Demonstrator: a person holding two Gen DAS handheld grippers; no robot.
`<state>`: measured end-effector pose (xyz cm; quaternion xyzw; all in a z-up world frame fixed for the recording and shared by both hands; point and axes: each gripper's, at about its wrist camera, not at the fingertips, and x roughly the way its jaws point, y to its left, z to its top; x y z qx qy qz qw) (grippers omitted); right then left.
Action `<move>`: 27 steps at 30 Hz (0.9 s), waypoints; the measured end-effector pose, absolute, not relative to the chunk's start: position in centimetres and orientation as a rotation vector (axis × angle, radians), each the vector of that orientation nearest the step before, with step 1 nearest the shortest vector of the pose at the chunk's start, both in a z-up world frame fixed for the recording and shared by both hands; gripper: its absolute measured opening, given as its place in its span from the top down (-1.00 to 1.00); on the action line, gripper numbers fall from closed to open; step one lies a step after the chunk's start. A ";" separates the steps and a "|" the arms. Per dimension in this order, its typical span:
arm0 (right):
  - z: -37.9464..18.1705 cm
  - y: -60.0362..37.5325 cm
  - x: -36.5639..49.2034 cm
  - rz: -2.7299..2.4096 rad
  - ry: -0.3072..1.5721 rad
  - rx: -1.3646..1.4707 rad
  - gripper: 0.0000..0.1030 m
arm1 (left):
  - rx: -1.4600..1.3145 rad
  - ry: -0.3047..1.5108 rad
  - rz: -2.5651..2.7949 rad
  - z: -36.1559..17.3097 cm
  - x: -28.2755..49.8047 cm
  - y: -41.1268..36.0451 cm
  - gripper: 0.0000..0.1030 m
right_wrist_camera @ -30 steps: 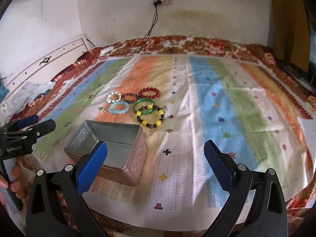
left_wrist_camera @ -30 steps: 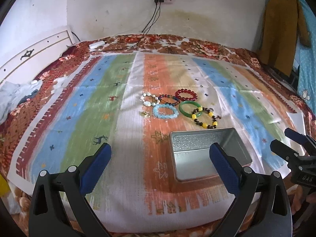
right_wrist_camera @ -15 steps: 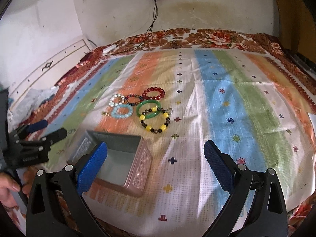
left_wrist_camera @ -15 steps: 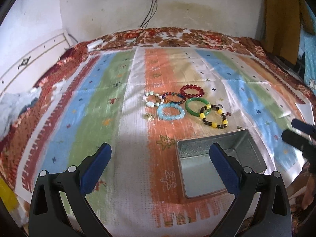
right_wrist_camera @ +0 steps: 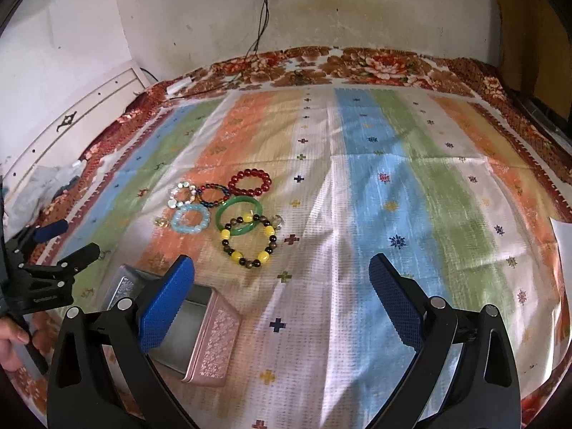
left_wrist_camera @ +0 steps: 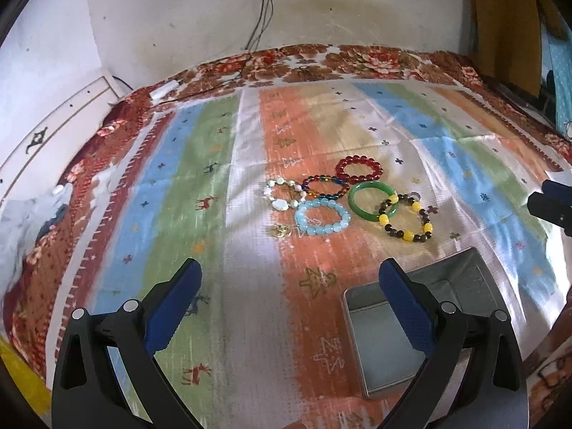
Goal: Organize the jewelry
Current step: 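Lower the left tool over the gold ring while the right tool nears the silver ring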
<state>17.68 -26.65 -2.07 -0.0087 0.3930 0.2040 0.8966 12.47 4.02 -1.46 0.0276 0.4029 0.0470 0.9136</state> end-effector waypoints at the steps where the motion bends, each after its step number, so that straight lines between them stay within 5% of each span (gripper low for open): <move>1: -2.1 -26.7 17.9 0.422 0.820 -0.021 -0.92 | 0.049 0.840 0.088 -1.6 12.8 4.2 -0.89; 27: -3.0 -24.3 24.0 0.469 0.951 -0.012 -0.92 | -0.076 0.980 0.155 -3.9 19.2 9.4 -0.89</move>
